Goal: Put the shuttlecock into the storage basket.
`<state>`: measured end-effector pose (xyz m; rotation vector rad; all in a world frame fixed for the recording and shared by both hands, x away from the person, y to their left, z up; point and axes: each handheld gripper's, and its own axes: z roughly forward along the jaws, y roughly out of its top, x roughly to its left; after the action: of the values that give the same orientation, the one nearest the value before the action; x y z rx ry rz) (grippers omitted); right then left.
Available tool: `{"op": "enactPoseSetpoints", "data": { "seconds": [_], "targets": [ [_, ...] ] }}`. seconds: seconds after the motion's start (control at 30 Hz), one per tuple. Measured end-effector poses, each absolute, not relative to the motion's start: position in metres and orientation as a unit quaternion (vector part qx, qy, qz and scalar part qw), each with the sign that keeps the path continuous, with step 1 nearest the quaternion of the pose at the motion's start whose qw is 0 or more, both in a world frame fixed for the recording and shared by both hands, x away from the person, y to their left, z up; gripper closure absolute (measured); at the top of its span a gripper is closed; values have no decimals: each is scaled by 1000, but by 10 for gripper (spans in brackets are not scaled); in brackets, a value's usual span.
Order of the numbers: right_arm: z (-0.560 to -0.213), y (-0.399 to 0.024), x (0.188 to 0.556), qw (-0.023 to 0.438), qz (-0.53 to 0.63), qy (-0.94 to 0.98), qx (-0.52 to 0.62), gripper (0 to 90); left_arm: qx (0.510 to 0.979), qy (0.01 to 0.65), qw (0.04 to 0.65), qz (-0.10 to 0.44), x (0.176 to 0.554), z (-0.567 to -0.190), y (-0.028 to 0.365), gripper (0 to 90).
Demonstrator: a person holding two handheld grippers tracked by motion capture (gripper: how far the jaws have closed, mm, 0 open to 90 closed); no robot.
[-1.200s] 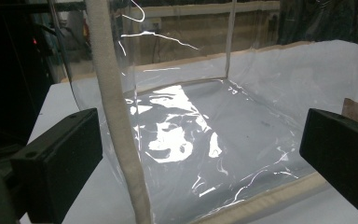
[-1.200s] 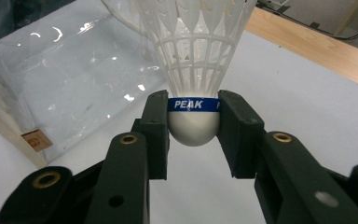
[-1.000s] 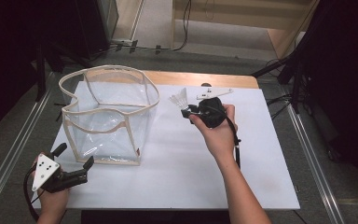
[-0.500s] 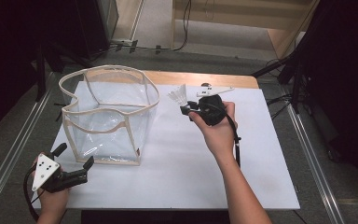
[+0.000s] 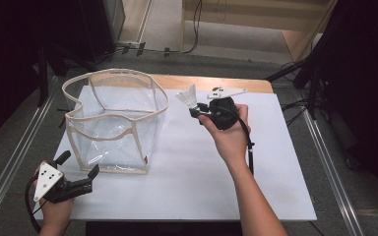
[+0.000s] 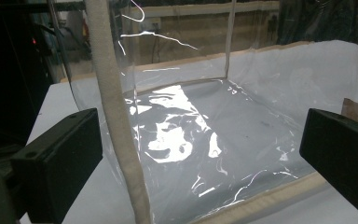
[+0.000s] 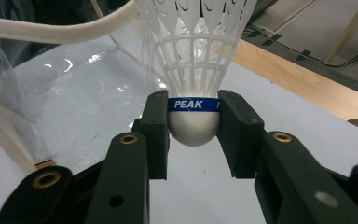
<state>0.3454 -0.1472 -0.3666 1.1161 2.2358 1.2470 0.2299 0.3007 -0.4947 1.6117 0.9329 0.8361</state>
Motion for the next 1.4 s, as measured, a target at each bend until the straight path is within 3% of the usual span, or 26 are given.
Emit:
{"op": "enactPoseSetpoints", "data": {
  "seconds": [1.4],
  "targets": [
    [-348, -133, 346, 192, 465, 779, 374, 632, 673, 389, 523, 349, 230, -495, 300, 0]
  ]
}}
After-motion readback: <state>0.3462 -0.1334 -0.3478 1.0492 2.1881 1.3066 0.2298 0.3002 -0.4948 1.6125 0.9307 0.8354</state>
